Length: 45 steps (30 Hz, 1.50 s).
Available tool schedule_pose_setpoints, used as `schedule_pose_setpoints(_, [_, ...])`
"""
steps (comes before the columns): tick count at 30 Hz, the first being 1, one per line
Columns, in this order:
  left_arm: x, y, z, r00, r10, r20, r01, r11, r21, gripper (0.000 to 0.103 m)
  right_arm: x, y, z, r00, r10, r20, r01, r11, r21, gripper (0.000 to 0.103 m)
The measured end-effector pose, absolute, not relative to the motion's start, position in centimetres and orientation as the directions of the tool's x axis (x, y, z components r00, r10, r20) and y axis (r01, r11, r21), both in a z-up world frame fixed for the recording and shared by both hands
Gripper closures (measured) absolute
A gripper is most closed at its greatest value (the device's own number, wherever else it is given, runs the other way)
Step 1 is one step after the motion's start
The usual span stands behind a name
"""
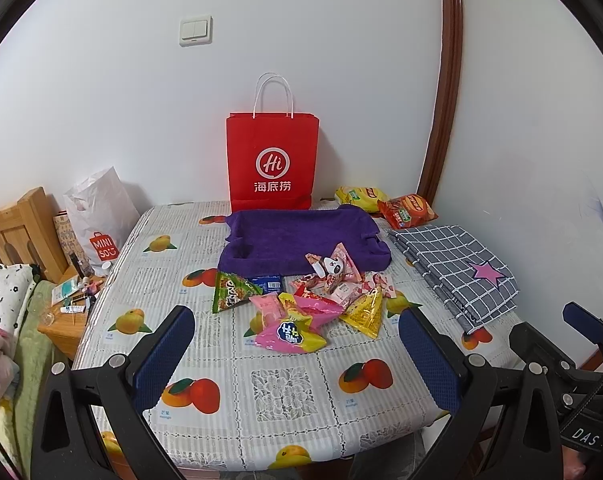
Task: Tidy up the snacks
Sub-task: 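Grasp the yellow chip bag with the right tool while the left tool approaches the pink-yellow bag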
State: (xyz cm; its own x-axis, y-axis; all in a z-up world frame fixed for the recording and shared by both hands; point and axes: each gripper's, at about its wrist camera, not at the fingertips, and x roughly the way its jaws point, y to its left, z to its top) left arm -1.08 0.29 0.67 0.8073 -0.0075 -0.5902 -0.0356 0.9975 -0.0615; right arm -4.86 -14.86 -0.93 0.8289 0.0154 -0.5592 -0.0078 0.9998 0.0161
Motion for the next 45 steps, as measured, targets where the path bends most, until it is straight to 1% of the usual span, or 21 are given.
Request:
schedule_pose_setpoints(16, [-1.1,0.1,0.6,0.807,-0.007,-0.590,-0.036,0.997,-0.061,0.000,-5.1,-14.5,-0.9,0.836,0.023,-0.549,-0.019,1.000,0.013,0.001])
schedule_pose_setpoints(21, [-0.3,0.2,0.3,0.797,-0.011,-0.604,-0.034,0.997,-0.063,0.000,-4.7,-14.3,-1.6,0.831,0.022,-0.556,-0.022,1.000,0.008,0.001])
schedule_pose_setpoints(27, [1.1,0.5,-1.2,0.777,-0.008,-0.629,-0.036,0.998,-0.058,0.000,-2.9,-14.3,-3.5,0.804,0.026,-0.594,-0.022,1.000,0.013,0.001])
schedule_pose_setpoints(31, [2.4,0.6,-3.1,0.750,0.005,-0.661,-0.049,0.998,-0.048,0.000,-1.3,-14.8,-5.4,0.773,0.026,-0.633,-0.008,0.999,0.032,0.001])
schedule_pose_setpoints(38, [5.2,1.7,-7.0,0.688,0.028,-0.726,-0.088,0.995,-0.045,0.001,2.1,-15.9,-9.3,0.713,0.023,-0.701,0.019,0.999,0.051,0.001])
schedule_pose_setpoints(41, [6.3,2.2,-8.8,0.662,0.049,-0.748,-0.105,0.994,-0.028,0.001,3.9,-16.3,-11.1,0.683,0.045,-0.729,0.021,0.997,0.080,0.001])
schedule_pose_setpoints(45, [8.0,3.3,-11.4,0.621,0.050,-0.782,-0.125,0.991,-0.035,0.001,6.5,-16.3,-13.0,0.651,0.053,-0.757,0.028,0.995,0.095,0.004])
